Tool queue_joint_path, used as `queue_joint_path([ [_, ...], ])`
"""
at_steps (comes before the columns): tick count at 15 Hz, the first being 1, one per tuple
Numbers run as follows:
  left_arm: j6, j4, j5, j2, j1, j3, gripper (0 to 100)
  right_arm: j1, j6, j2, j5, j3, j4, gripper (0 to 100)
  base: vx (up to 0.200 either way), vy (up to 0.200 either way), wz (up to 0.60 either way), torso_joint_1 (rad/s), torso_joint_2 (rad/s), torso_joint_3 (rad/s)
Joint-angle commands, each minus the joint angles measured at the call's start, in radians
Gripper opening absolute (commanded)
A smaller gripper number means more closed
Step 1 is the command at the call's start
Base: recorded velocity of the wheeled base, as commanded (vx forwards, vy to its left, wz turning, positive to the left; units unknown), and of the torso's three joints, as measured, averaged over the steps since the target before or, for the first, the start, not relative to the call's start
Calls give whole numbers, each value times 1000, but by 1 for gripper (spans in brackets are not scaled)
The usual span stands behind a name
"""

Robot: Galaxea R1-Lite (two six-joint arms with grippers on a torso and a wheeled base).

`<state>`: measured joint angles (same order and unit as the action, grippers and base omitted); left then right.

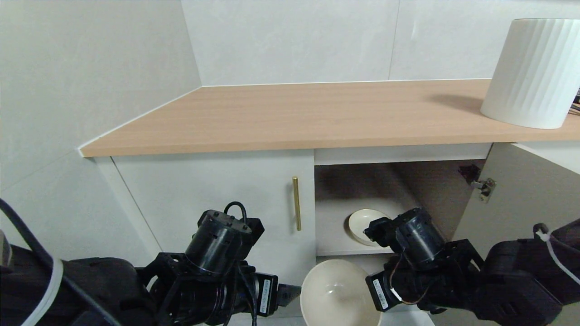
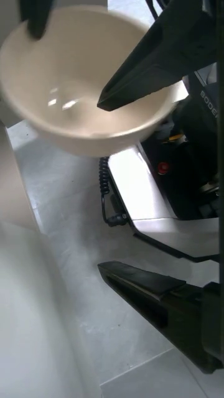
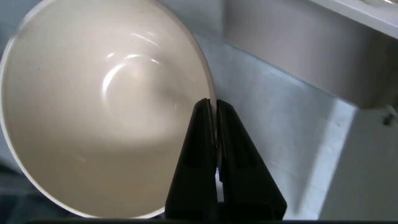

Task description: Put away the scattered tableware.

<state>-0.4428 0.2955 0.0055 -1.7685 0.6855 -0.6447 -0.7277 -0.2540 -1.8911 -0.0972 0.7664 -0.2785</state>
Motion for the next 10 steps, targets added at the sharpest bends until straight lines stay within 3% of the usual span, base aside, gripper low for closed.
queue_joint_path([
  [1,-1,1,1,1,0,0,100,44,1,-66,1,8,-4,0,0,0,0,0,0,0],
  [5,-1,1,1,3,0,0,100,143,-14,-138,-38,37,-16,0,0,0,0,0,0,0],
  [10,-1,2,1,9,0,0,100,217,-182,-191,-45,48,-257,0,0,0,0,0,0,0],
])
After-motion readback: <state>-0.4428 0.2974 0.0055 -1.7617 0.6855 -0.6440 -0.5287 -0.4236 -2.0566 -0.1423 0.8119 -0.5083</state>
